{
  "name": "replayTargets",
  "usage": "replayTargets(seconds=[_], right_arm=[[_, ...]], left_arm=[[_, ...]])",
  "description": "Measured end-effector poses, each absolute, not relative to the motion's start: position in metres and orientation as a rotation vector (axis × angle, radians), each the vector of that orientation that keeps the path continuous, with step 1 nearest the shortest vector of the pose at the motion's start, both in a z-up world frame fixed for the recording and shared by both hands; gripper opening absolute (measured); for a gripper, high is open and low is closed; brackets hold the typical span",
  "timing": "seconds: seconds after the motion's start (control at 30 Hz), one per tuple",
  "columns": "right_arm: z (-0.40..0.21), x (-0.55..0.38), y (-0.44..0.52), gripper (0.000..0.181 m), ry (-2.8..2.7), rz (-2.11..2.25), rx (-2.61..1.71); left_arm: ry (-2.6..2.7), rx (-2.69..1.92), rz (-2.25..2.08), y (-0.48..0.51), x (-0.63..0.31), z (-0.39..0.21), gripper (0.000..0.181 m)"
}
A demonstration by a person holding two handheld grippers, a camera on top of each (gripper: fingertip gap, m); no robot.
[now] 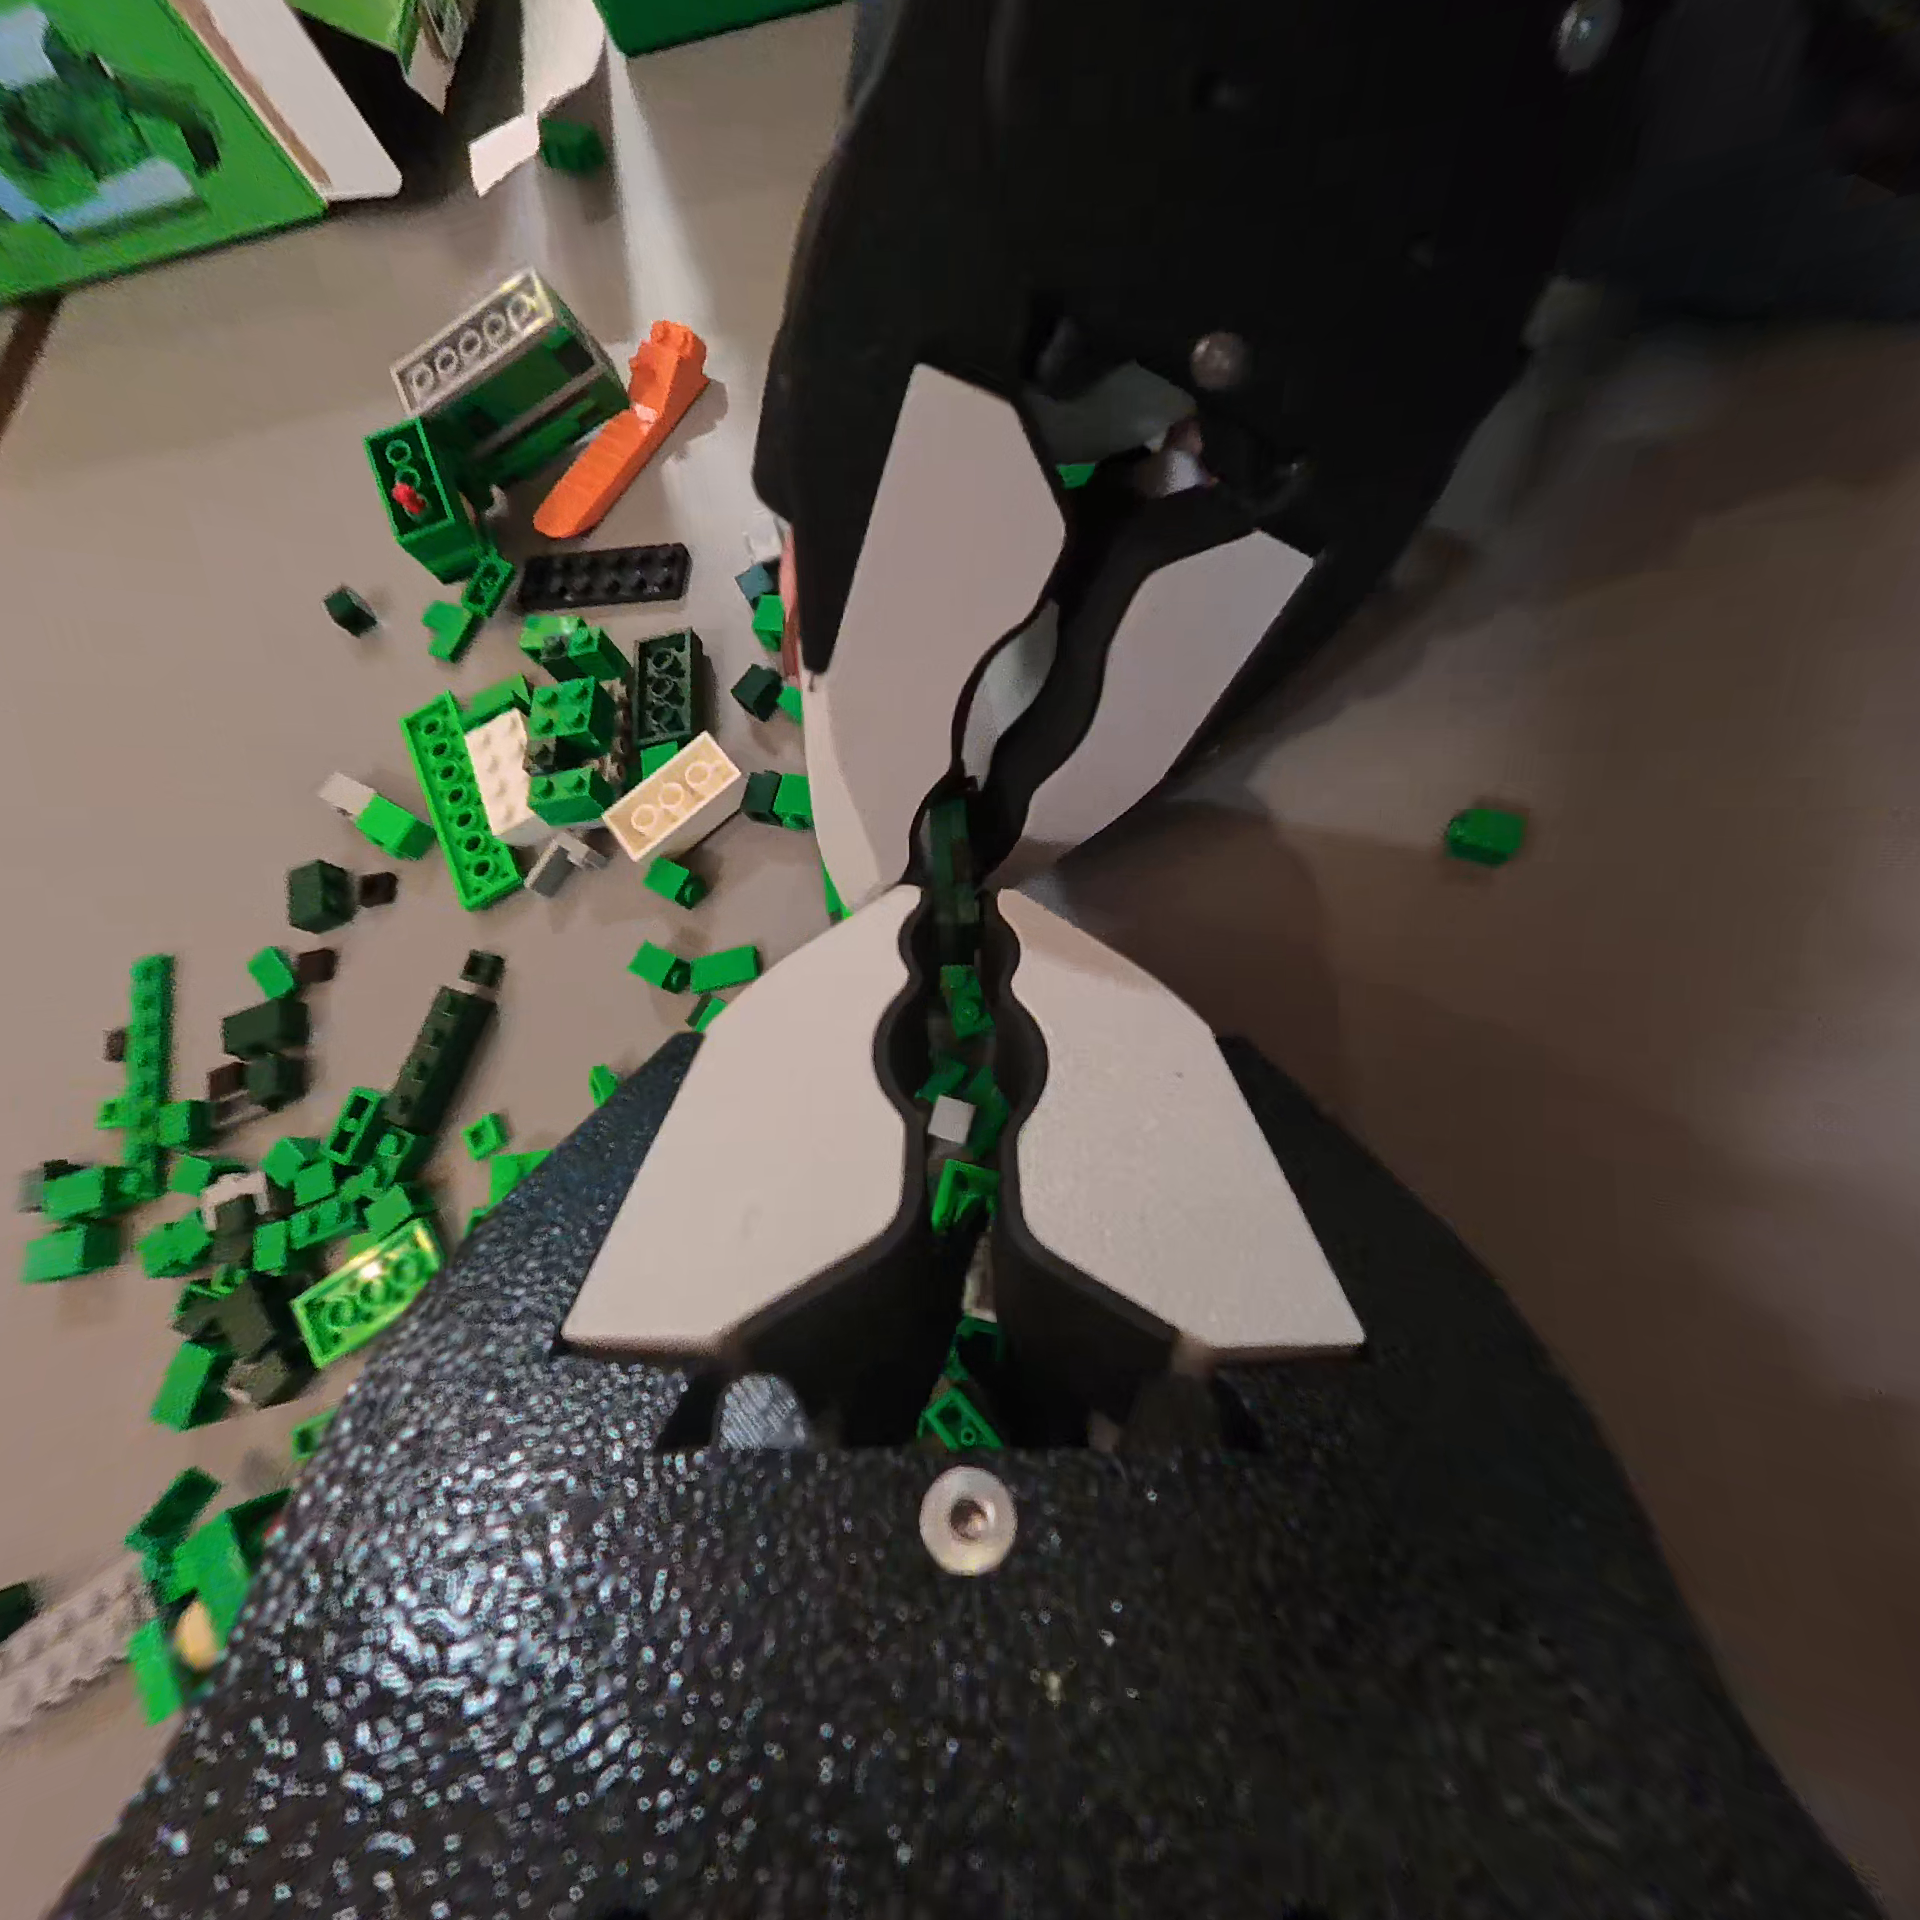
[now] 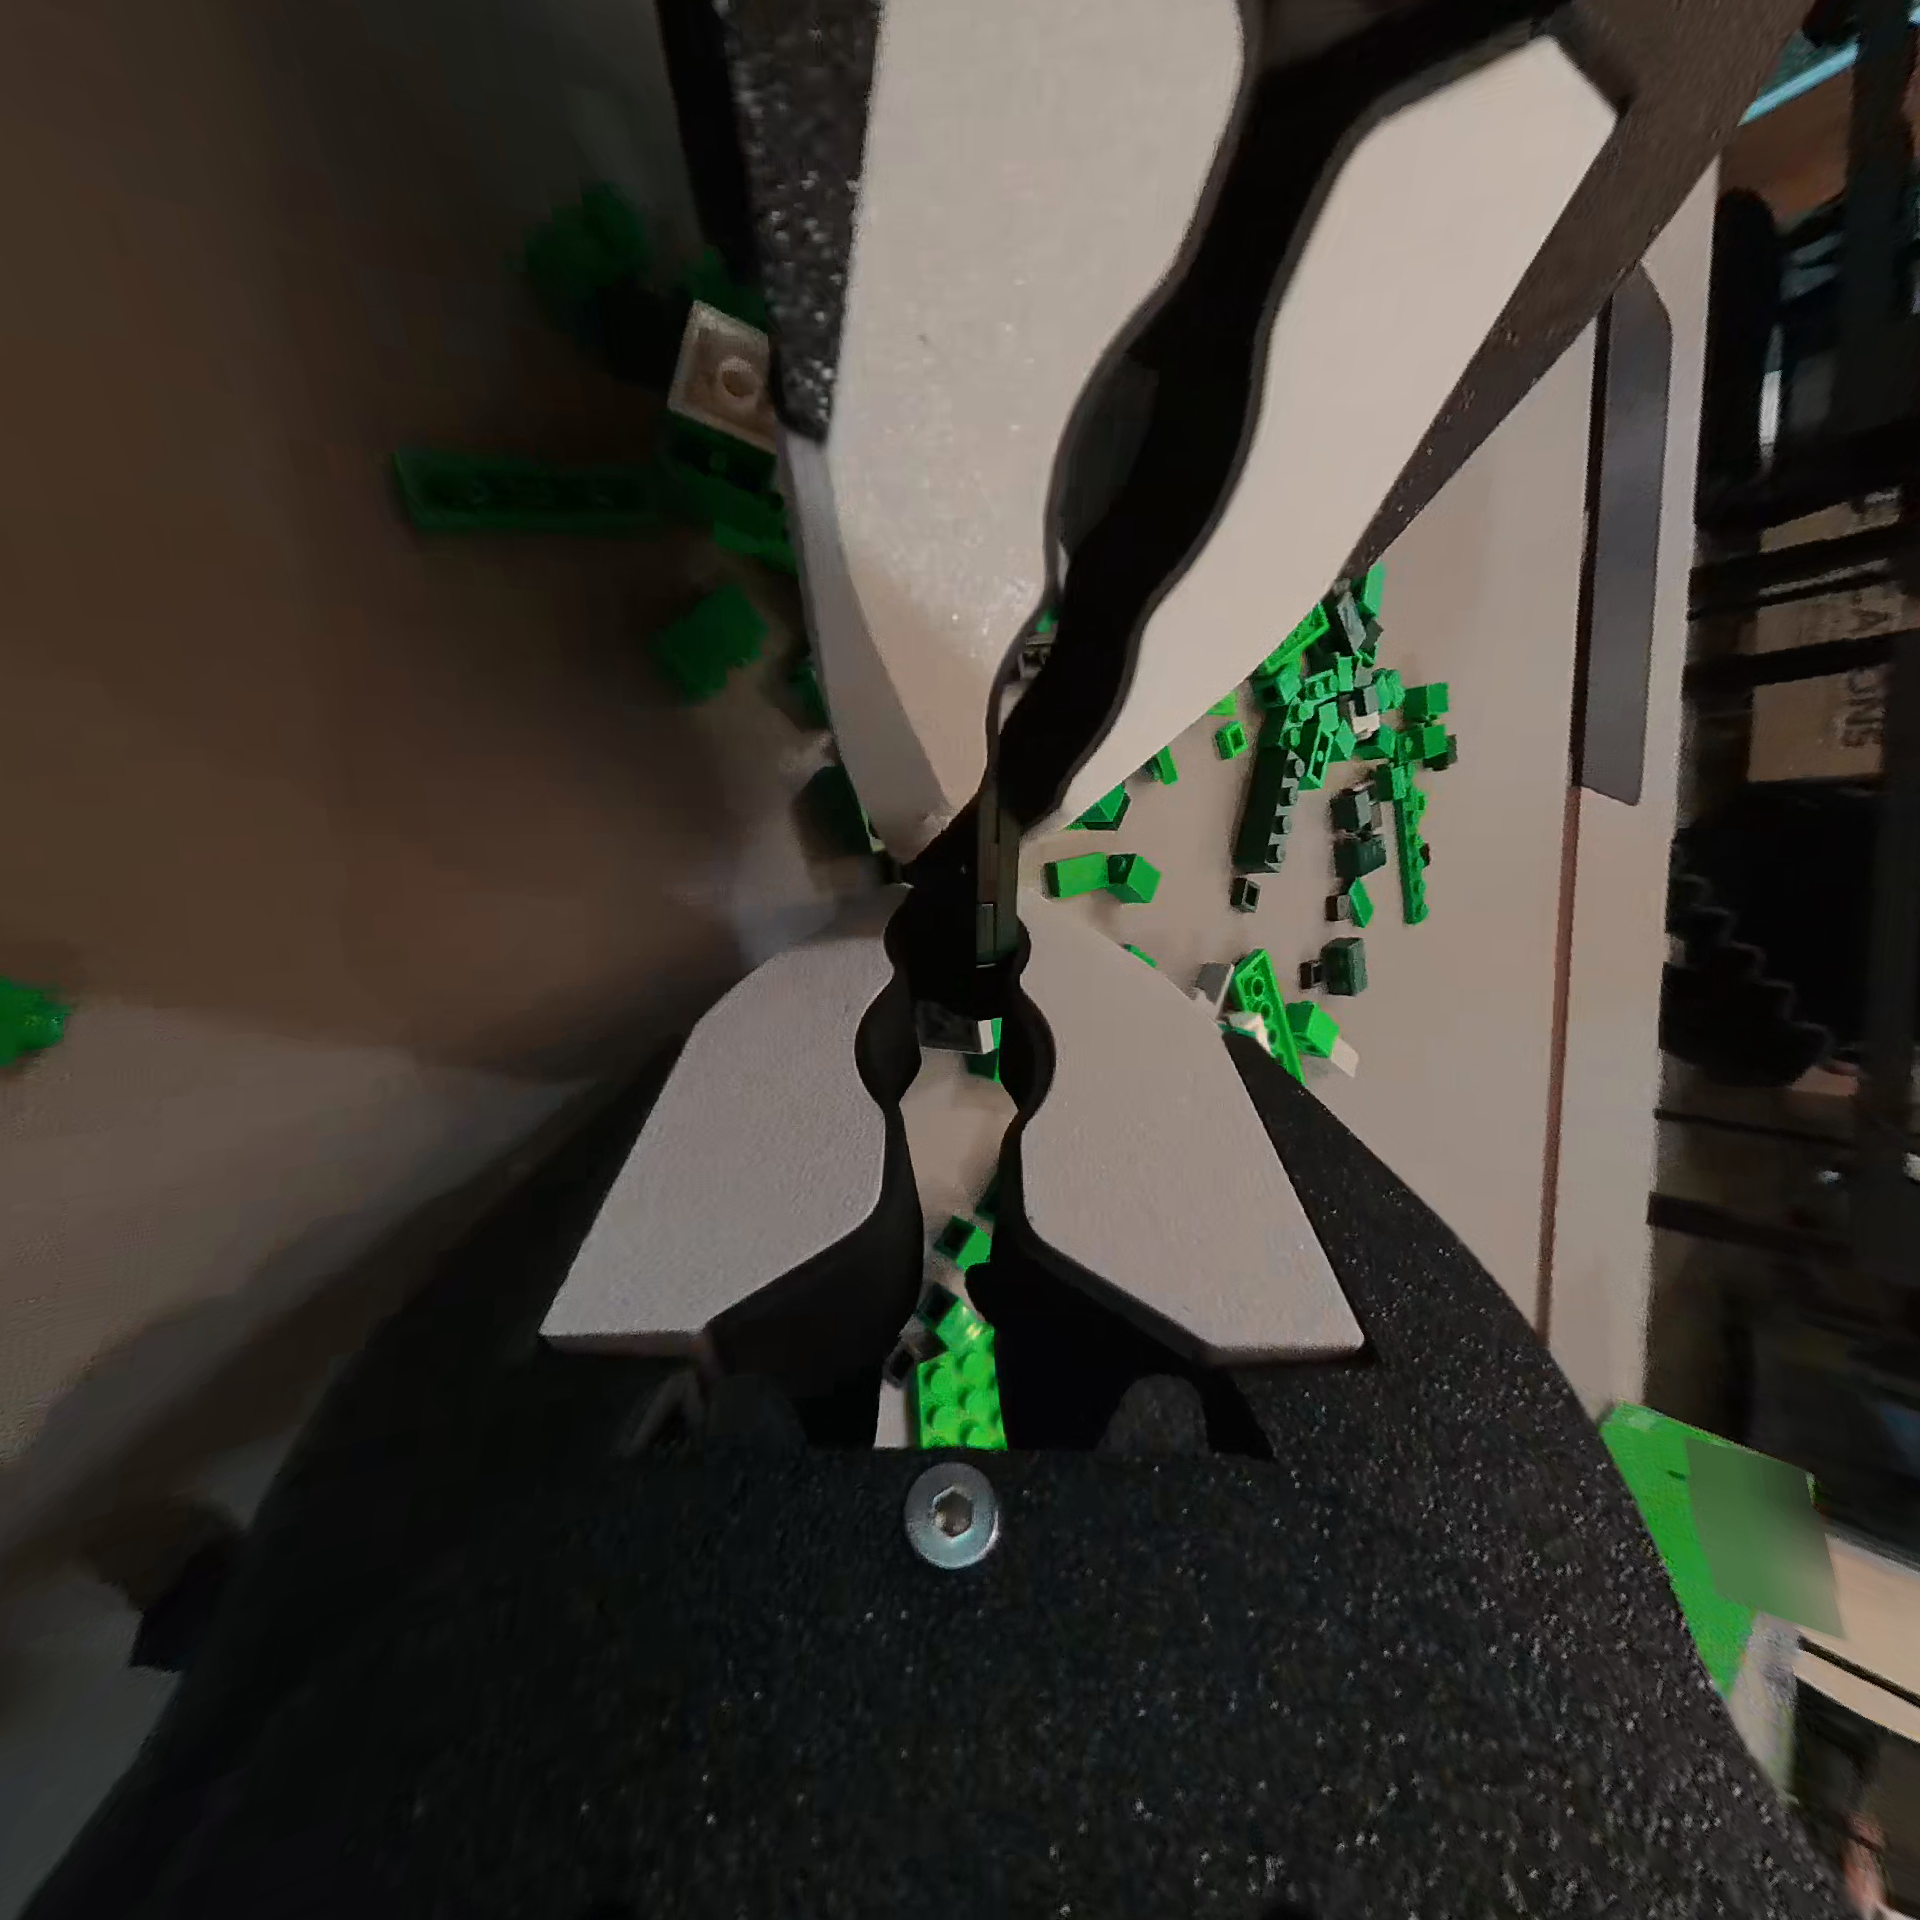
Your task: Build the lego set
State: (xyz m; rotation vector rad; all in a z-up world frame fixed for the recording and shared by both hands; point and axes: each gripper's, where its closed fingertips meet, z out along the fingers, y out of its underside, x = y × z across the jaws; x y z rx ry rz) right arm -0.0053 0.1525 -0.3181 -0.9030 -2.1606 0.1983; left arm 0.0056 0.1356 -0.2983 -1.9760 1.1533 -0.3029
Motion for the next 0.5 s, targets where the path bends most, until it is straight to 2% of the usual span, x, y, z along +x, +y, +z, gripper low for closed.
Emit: replayTargets(seconds=[0.23,0.37,0.5], right_arm=[[-0.315,-0.007,0.162,0.011,-2.111,0.151,-0.893],[-0.299,0.013,0.2,0.011,-1.993,0.078,-1.007],[-0.301,0.066,0.265,0.011,-1.872,-0.151,-1.279]], left_arm=[[0.99,-1.995,-0.424,0.143,0.006,-0.295,0.007],[0.869,-1.981,-0.355,0.154,-0.008,-0.287,0.031],[0.742,-1.972,-0.342,0.159,-0.026,-0.282,0.031]])
